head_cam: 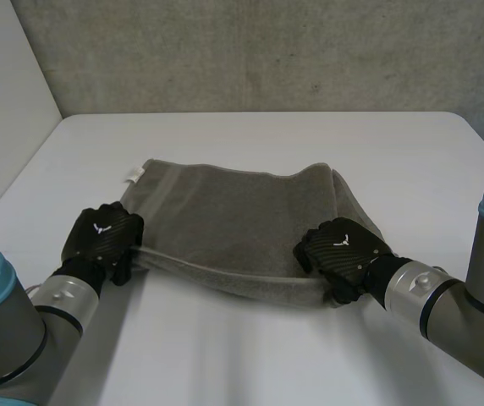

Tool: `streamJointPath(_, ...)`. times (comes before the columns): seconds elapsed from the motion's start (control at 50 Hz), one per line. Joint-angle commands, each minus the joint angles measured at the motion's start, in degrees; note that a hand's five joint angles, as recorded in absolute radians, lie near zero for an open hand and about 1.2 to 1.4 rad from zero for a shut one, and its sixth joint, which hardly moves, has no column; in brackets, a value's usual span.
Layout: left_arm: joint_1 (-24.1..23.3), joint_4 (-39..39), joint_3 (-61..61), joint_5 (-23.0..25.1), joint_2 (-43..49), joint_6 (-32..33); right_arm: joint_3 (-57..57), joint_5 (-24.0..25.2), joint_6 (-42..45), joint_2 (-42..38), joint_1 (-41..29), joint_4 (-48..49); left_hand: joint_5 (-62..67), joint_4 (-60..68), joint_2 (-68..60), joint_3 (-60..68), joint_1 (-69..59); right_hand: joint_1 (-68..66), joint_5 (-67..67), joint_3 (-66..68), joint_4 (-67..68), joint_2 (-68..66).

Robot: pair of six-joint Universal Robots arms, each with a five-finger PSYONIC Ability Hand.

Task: Fold the towel.

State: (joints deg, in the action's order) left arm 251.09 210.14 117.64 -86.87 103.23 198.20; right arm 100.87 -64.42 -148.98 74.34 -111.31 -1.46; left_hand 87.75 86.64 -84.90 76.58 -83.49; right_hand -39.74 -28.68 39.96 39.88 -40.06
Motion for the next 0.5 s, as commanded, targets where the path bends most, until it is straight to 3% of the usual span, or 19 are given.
streamJointPath(0.02, 0.0, 0.1, -1.6, -0.1, 0.5, 1.0, -0.3, 0.4, 0.2, 0.0, 2.0, 0.8, -17.8, -6.6, 4.9, 3.4, 3.5, 15.5, 14.4, -15.7, -15.6, 15.8)
streamJointPath(0.16, 0.0, 0.2, -0.7, -0.1, 0.7, 1.0, -3.2, 1.4, 0.2, 1.6, 5.3, 0.1, -17.8, -6.6, 4.9, 3.4, 3.5, 19.4, 18.3, -19.6, -19.5, 19.7)
streamJointPath(0.32, 0.0, 0.2, 0.0, -0.1, 1.0, 1.2, -10.4, 6.9, 3.4, 2.4, 7.9, -8.2, -17.8, -6.6, 4.9, 3.4, 3.5, 16.9, 15.8, -17.1, -17.0, 17.2)
streamJointPath(0.5, -0.1, 0.2, 0.7, -0.1, 0.9, 1.3, -22.0, 6.8, 17.4, -10.0, 7.1, -19.0, -17.8, -6.6, 4.9, 3.4, 3.5, 14.2, 13.1, -14.4, -14.3, 14.5)
